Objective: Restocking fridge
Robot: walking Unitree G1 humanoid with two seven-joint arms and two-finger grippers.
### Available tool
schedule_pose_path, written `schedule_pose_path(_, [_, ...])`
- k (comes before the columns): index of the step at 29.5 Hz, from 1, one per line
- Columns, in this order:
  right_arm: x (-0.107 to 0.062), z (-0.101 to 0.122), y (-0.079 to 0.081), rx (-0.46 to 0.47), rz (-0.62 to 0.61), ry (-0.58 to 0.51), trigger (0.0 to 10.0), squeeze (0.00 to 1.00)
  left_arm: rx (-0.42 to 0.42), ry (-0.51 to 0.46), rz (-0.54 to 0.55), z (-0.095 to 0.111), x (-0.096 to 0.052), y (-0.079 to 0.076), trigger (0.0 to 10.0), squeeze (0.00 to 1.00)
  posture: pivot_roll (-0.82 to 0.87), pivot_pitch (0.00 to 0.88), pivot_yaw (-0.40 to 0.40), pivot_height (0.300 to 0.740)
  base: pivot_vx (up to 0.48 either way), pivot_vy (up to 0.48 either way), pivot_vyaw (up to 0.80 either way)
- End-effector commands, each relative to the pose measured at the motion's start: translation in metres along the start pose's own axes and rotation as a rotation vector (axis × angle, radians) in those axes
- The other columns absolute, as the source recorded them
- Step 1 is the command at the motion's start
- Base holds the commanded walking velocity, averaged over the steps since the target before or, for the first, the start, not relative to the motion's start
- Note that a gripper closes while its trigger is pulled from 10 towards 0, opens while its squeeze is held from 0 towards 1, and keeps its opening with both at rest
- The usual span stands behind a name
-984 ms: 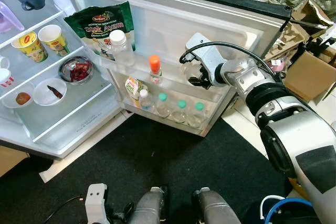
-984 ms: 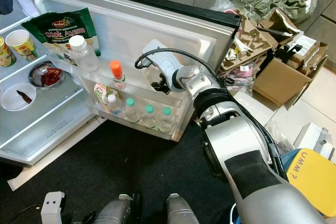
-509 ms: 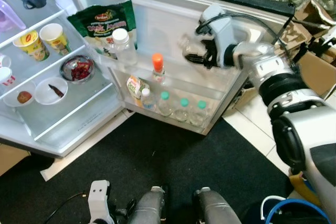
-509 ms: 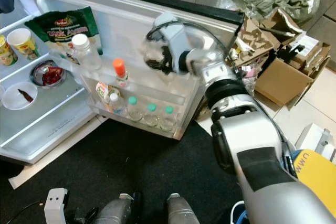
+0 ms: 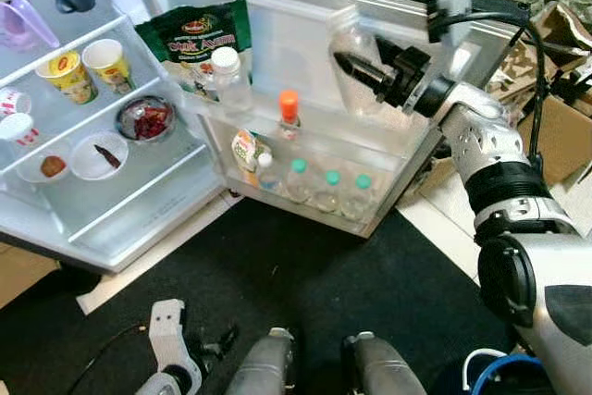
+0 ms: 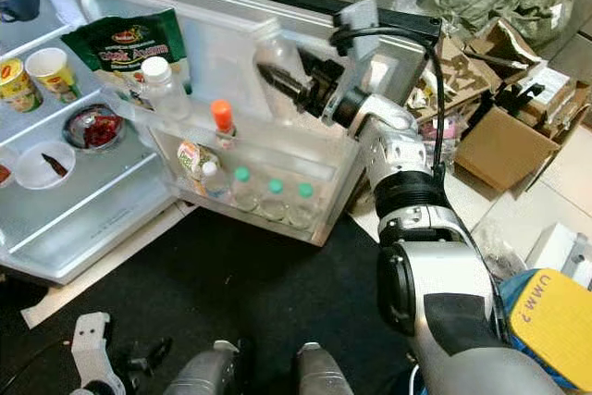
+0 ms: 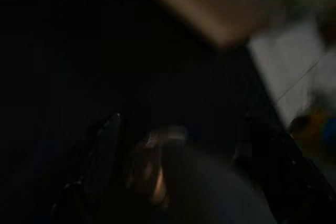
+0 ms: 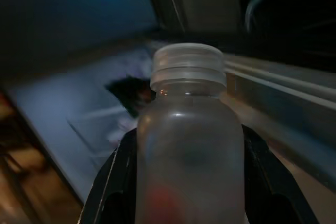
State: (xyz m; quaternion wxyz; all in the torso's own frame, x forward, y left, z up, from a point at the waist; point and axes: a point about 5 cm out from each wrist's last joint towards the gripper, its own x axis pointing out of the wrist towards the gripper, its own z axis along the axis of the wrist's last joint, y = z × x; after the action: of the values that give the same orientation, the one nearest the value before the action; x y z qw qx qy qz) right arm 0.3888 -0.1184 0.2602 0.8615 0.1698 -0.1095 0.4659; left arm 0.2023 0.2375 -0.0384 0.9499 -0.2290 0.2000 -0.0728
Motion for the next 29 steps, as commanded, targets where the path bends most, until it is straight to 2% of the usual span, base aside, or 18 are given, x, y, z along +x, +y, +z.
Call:
schedule_pose_path(1, [-0.004,0.002,0.017,0.053,0.147,-0.079,0.0,0.00,-0.044,-0.134,-0.062,0.032,-0.002,0.011,10.0,0.00,-0.09,0.223,0.038,0.740,0.000,0.000,0.00])
schedule_pose_path(3, [-0.007,-0.002,0.027,0.064,0.221,-0.080,0.0,0.00,-0.048,-0.200,-0.132,0.052,-0.002,0.012,10.0,0.00,-0.08,0.213,0.044,0.740,0.000,0.000,0.00])
schedule_pose_path(5, [-0.011,-0.007,0.038,0.063,0.298,-0.060,0.0,0.00,-0.048,-0.258,-0.250,0.075,-0.004,0.011,10.0,0.00,-0.07,0.207,0.048,0.740,0.000,0.000,0.00])
schedule_pose_path(6, [-0.011,-0.007,0.038,0.063,0.298,-0.060,0.0,0.00,-0.048,-0.258,-0.250,0.075,-0.004,0.011,10.0,0.00,-0.07,0.207,0.048,0.740,0.000,0.000,0.00])
schedule_pose_path(8, [-0.014,-0.011,0.047,0.058,0.356,-0.037,0.0,0.00,-0.041,-0.284,-0.367,0.094,-0.008,0.008,10.0,0.00,-0.07,0.202,0.050,0.740,0.000,0.000,0.00])
schedule_pose_path(10, [-0.014,-0.014,0.049,0.057,0.366,-0.027,0.0,0.00,-0.035,-0.291,-0.412,0.100,-0.009,0.006,10.0,0.00,-0.07,0.194,0.057,0.740,0.000,0.000,0.00])
schedule_pose_path(11, [-0.016,-0.018,0.055,0.048,0.395,0.000,0.0,0.00,0.010,-0.295,-0.495,0.115,-0.013,0.001,10.0,0.00,-0.06,0.188,0.059,0.740,0.000,0.000,0.00])
schedule_pose_path(12, [-0.016,-0.018,0.055,0.048,0.395,0.000,0.0,0.00,0.010,-0.295,-0.495,0.115,-0.013,0.001,10.0,0.00,-0.06,0.188,0.059,0.740,0.000,0.000,0.00])
schedule_pose_path(13, [-0.018,-0.021,0.060,0.045,0.418,0.025,0.0,0.00,0.050,-0.296,-0.571,0.128,-0.017,-0.005,10.0,0.00,-0.06,0.185,0.059,0.740,0.000,0.000,0.00])
schedule_pose_path(14, [-0.018,-0.021,0.060,0.045,0.418,0.025,0.0,0.00,0.050,-0.296,-0.571,0.128,-0.017,-0.005,10.0,0.00,-0.06,0.185,0.059,0.740,0.000,0.000,0.00])
schedule_pose_path(16, [-0.022,-0.030,0.073,0.022,0.490,0.098,0.0,0.00,0.151,-0.266,-0.780,0.163,-0.030,-0.025,10.0,0.00,-0.05,0.173,0.067,0.740,0.000,0.000,0.00])
schedule_pose_path(17, [-0.023,-0.032,0.079,0.017,0.513,0.121,0.0,0.00,0.170,-0.249,-0.848,0.172,-0.035,-0.032,10.0,0.00,-0.05,0.173,0.067,0.740,0.000,0.000,0.00])
schedule_pose_path(20, [-0.023,-0.035,0.084,0.012,0.536,0.142,0.0,0.00,0.201,-0.235,-0.901,0.180,-0.038,-0.039,10.0,0.00,-0.05,0.168,0.069,0.740,0.000,0.000,0.00])
schedule_pose_path(22, [-0.024,-0.044,0.097,-0.013,0.598,0.219,0.0,0.00,0.292,-0.192,-1.019,0.195,-0.043,-0.059,10.0,0.00,-0.05,0.160,0.072,0.740,0.000,0.000,0.00])
schedule_pose_path(23, [-0.024,-0.044,0.097,-0.013,0.598,0.219,0.0,0.00,0.292,-0.192,-1.019,0.195,-0.043,-0.059,10.0,0.00,-0.05,0.160,0.072,0.740,0.000,0.000,0.00])
schedule_pose_path(24, [-0.024,-0.050,0.102,-0.036,0.623,0.263,0.0,0.00,0.334,-0.175,-1.076,0.202,-0.044,-0.070,10.0,0.00,-0.05,0.157,0.073,0.740,0.000,0.000,0.00])
schedule_pose_path(25, [-0.024,-0.050,0.102,-0.036,0.623,0.263,0.0,0.00,0.334,-0.175,-1.076,0.202,-0.044,-0.070,10.0,0.00,-0.05,0.157,0.073,0.740,0.000,0.000,0.00])
schedule_pose_path(29, [-0.023,-0.066,0.111,-0.095,0.647,0.364,0.0,0.00,0.426,-0.123,-1.224,0.217,-0.051,-0.100,10.0,0.00,-0.05,0.151,0.075,0.740,0.000,0.000,0.00])
